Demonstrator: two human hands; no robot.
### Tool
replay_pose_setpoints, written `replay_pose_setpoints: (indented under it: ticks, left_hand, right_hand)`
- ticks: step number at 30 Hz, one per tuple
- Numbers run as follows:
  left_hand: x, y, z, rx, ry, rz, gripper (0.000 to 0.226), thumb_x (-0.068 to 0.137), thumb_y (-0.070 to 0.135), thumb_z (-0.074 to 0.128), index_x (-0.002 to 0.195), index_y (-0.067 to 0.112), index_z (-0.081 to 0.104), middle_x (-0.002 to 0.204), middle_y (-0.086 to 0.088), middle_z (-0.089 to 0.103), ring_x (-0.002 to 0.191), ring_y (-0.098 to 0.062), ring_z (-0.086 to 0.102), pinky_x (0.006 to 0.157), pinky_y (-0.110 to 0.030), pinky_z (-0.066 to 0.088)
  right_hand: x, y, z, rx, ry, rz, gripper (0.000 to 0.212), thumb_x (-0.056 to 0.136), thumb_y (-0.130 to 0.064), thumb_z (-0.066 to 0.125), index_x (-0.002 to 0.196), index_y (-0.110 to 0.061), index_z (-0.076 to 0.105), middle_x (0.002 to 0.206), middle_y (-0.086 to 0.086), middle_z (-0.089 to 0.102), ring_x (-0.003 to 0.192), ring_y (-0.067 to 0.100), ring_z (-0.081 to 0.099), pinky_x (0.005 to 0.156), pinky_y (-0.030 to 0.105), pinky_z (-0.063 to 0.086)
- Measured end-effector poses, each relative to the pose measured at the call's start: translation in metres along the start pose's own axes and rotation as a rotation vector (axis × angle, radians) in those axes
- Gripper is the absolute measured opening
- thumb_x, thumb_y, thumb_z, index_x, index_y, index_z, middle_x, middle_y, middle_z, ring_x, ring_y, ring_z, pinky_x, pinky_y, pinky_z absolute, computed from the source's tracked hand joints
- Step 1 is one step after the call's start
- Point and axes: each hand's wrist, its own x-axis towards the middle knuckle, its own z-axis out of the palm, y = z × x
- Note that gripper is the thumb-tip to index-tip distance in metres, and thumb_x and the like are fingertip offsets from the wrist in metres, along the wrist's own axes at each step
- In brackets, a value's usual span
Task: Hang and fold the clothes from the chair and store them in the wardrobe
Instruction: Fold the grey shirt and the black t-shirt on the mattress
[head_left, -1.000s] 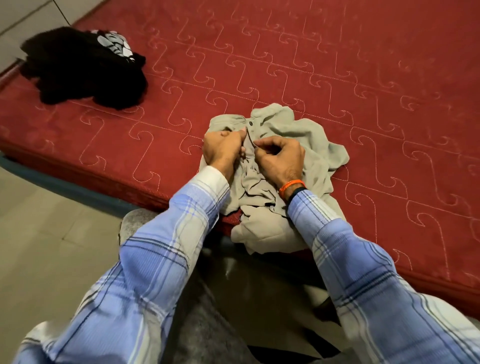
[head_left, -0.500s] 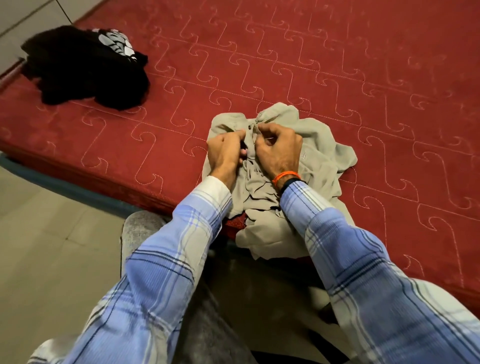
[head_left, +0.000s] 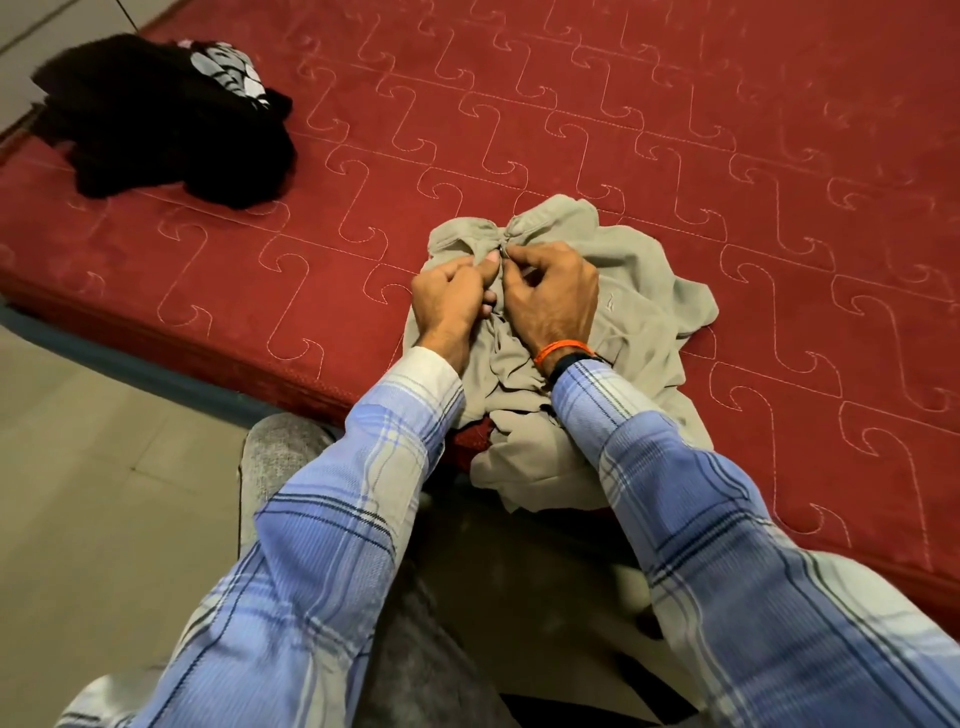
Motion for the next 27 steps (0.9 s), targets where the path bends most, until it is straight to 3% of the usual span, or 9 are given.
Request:
replay_pose_setpoints:
  ticks: [2,8,12,20,27]
  left_hand:
    - [0.001,-0.001,0.000,-0.006,0.002,-0.001,0.016,0.083,0.016,0.075,0.094,0.004,0.073,0.050,0.002,0.055,0.040,-0.006,0.045,0.040,-0.018,0.039]
    - [0.009,-0.013,-0.004,0.059,0.018,0.094,0.011,0.078,0.020,0.076,0.079,0.009,0.074,0.056,-0.003,0.060,0.047,-0.012,0.050,0.053,-0.024,0.045]
    - [0.011,-0.018,-0.010,0.065,-0.068,0.163,0.019,0.083,0.015,0.073,0.065,0.014,0.069,0.056,-0.004,0.057,0.047,-0.012,0.048,0.047,-0.022,0.041]
    - [0.010,-0.016,-0.017,-0.016,-0.219,0.120,0.017,0.088,-0.001,0.065,0.072,0.004,0.067,0.059,-0.008,0.055,0.044,-0.009,0.044,0.041,-0.018,0.036]
    - [0.008,-0.017,-0.018,0.030,-0.220,0.152,0.020,0.089,-0.001,0.065,0.070,0.007,0.067,0.055,-0.005,0.056,0.045,-0.012,0.043,0.041,-0.019,0.036]
  right_hand:
    - [0.000,0.001,0.000,-0.013,0.002,-0.025,0.019,0.083,-0.032,0.068,0.095,-0.023,0.078,0.085,-0.003,0.070,0.075,0.018,0.064,0.069,0.033,0.053]
    - [-0.003,0.009,0.003,-0.050,0.004,-0.176,0.012,0.080,-0.022,0.068,0.084,-0.017,0.078,0.079,0.000,0.066,0.068,0.020,0.060,0.059,0.032,0.050]
    - [-0.003,0.012,0.004,-0.046,0.021,-0.227,0.009,0.077,-0.015,0.068,0.077,-0.013,0.077,0.075,0.001,0.064,0.065,0.019,0.059,0.058,0.031,0.047]
    - [-0.003,0.016,0.003,-0.047,0.002,-0.297,0.008,0.072,-0.013,0.068,0.072,-0.012,0.076,0.074,0.001,0.066,0.064,0.020,0.060,0.059,0.031,0.048]
    - [-0.005,0.016,-0.001,-0.090,-0.025,-0.347,0.009,0.072,-0.012,0.067,0.069,-0.011,0.076,0.071,0.003,0.063,0.060,0.023,0.057,0.054,0.031,0.046]
